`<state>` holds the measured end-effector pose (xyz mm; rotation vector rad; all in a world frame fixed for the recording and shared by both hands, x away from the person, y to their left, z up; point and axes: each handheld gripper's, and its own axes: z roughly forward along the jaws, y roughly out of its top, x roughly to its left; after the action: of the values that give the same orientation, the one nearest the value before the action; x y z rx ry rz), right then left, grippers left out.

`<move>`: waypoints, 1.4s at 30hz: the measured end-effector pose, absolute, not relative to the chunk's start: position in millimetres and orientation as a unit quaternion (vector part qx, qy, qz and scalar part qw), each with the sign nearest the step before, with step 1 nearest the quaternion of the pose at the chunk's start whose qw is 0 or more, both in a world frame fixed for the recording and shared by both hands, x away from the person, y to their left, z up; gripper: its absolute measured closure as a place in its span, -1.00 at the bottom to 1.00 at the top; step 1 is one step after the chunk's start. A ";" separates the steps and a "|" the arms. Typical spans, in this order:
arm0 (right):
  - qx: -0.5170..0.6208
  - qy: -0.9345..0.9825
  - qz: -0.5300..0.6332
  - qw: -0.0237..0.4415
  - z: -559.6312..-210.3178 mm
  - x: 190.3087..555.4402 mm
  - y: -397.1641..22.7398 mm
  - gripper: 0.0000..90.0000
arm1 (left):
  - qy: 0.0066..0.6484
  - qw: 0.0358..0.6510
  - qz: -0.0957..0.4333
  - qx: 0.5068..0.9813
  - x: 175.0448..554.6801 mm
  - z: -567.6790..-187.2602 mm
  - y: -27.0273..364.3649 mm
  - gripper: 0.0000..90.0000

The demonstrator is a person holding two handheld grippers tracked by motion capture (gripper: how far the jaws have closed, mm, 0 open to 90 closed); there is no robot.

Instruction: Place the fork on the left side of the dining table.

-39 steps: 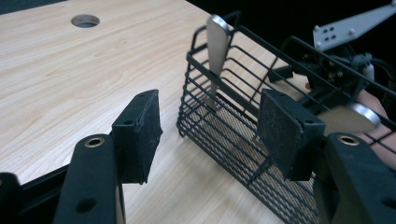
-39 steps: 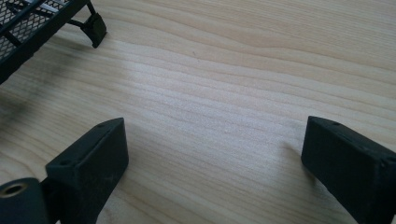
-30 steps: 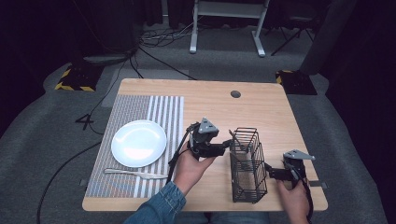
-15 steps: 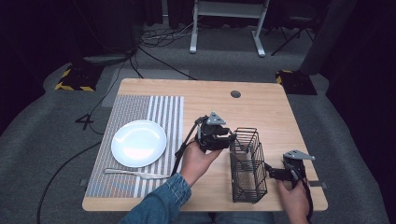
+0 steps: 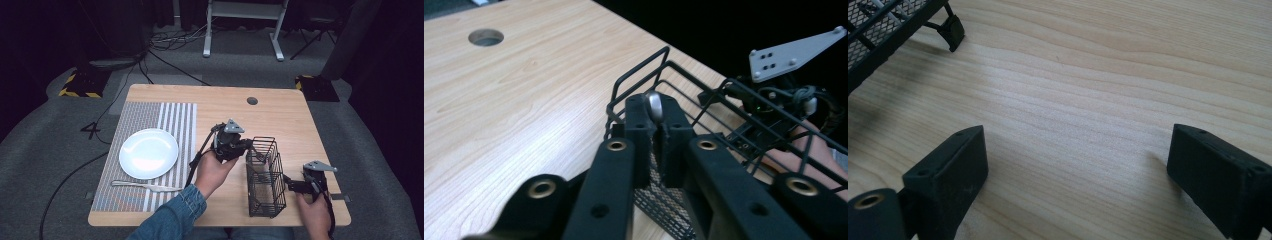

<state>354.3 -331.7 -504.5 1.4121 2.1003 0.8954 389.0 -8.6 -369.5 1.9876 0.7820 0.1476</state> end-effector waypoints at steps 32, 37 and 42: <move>0.513 0.761 0.325 0.227 -504.5 354.1 -331.5 -0.78 | 0.285 0.499 0.060 0.817 379.9 -300.7 20.8 0.92; 0.514 0.761 0.325 0.227 -504.5 354.1 -331.4 -0.78 | 0.276 0.499 0.056 0.820 379.4 -291.6 28.0 0.92; 0.513 0.761 0.325 0.227 -504.5 354.1 -331.4 -0.78 | 0.276 0.502 0.062 0.818 378.4 -285.4 35.3 0.92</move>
<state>354.1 -331.4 -504.5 1.4139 2.0963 0.8963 378.4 35.3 -285.4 1.9763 0.6663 0.1487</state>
